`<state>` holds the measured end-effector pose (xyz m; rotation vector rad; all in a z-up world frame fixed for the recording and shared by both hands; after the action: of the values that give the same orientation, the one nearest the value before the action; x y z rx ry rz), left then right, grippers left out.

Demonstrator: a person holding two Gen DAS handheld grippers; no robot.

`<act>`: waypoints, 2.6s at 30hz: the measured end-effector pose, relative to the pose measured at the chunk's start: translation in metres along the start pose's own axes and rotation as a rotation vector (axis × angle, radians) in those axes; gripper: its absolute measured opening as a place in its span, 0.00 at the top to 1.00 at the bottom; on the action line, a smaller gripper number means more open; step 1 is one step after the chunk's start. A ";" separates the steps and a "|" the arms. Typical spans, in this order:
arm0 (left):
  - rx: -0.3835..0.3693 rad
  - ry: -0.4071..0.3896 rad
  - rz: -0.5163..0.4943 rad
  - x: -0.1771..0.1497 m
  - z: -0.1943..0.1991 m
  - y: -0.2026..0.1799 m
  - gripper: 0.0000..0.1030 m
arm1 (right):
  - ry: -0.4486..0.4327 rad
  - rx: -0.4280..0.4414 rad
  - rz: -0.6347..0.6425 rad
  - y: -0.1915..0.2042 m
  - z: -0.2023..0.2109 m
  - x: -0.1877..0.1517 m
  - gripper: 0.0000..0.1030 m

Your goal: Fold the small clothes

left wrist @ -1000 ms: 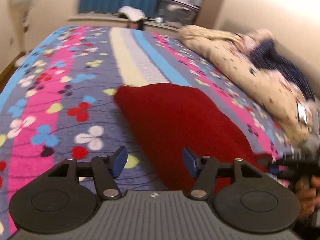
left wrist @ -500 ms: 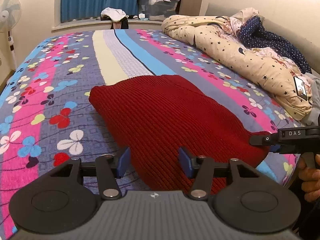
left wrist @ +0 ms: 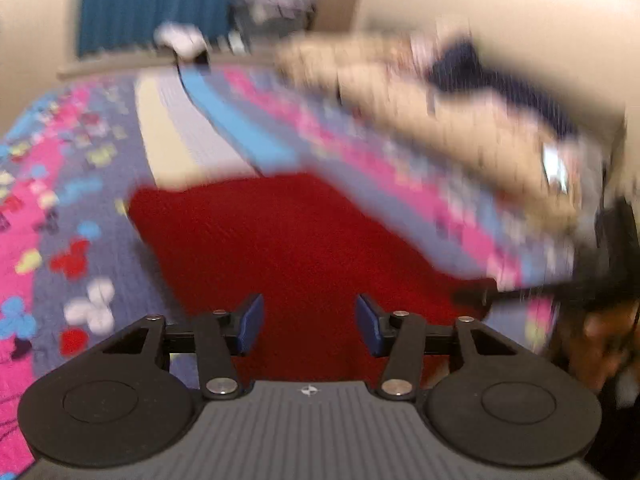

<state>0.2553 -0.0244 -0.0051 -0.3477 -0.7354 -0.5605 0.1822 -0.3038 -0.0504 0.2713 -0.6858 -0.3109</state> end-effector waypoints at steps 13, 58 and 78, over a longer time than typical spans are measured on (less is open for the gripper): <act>0.024 0.085 -0.028 -0.014 -0.012 0.009 0.53 | -0.186 0.116 0.172 0.034 0.036 0.082 0.49; 0.118 0.060 -0.076 -0.003 -0.023 0.005 0.44 | 0.104 0.138 0.419 0.052 -0.052 0.057 0.44; 0.206 -0.006 0.100 0.014 -0.006 0.039 0.23 | 0.090 0.135 0.237 0.031 -0.062 0.073 0.19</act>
<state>0.2896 -0.0014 -0.0038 -0.1933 -0.7701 -0.3857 0.2822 -0.2931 -0.0439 0.3268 -0.6437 -0.0260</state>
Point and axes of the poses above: each gripper's, at about its wrist camera, not at the fingertips, and z roughly against the way its jaws point, y to its left, x to its top, the point moved 8 cm from there along -z, roughly the way its jaws point, and after that the axes turned 1 degree about -z, right-handed, at the moved point
